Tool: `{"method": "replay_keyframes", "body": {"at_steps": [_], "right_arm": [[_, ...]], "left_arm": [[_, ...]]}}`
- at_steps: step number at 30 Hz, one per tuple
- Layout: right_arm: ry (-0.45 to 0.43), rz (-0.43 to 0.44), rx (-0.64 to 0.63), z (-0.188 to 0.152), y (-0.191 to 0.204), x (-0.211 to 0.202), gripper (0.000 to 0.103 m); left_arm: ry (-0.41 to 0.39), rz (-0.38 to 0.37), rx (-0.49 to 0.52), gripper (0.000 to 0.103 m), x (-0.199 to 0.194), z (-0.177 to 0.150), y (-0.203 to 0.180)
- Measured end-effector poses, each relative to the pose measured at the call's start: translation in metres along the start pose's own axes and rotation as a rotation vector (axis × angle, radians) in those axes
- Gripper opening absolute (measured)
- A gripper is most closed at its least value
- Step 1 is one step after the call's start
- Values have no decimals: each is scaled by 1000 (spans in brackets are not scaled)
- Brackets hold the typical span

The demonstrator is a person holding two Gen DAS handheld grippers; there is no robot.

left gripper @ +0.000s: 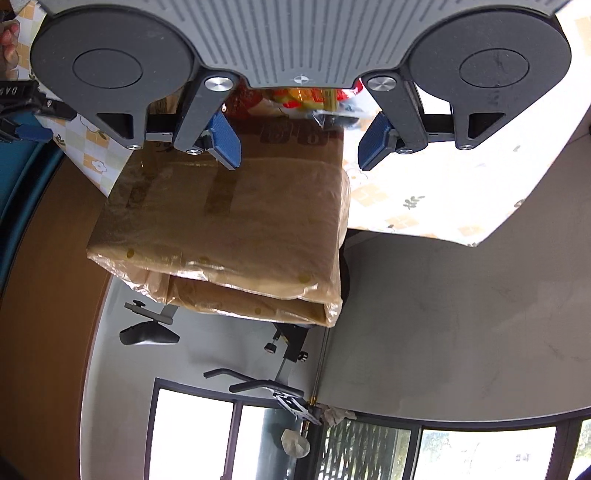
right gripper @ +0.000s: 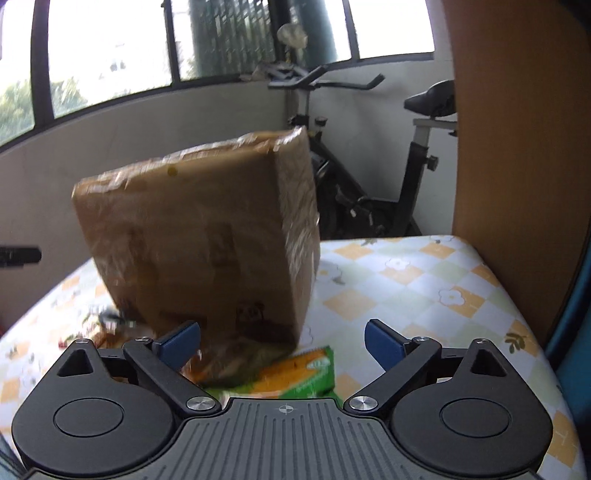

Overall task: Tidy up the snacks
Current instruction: 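Move the right tool to the green corn chip bag while the left tool returns to the table, then close the right tool on the green chip bag while the left tool reaches the gold pouch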

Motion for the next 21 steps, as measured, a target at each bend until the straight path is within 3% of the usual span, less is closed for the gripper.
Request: {"method": "replay_keyframes", "body": {"at_steps": [5,11,15,17,21], "right_arm": [[93,22,-184,-23,22,18,101],[150,20,-120,-33,16,41,102],[104,5,-60,-39,13,44,99],[71,-9,-42,-41,13,43,89],[8,-31,13,-43,7,41,83]], "left_arm": [[36,-1,-4,73,5,-21,7],[50,17,13,72,8,-36,16],[70,24,13,72,11,-45,23],[85,27,19,72,13,-51,25],[112,28,38,71,20,-59,27]]}}
Point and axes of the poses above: each gripper's, at about its wrist camera, not at the fingertips, and x roughly the way its jaws point, y to its left, z to its top, the point moved 3 cm from there along x, roughly the way its jaws point, and after that the axes turned 10 degrees about -x, right-handed, at the moved point
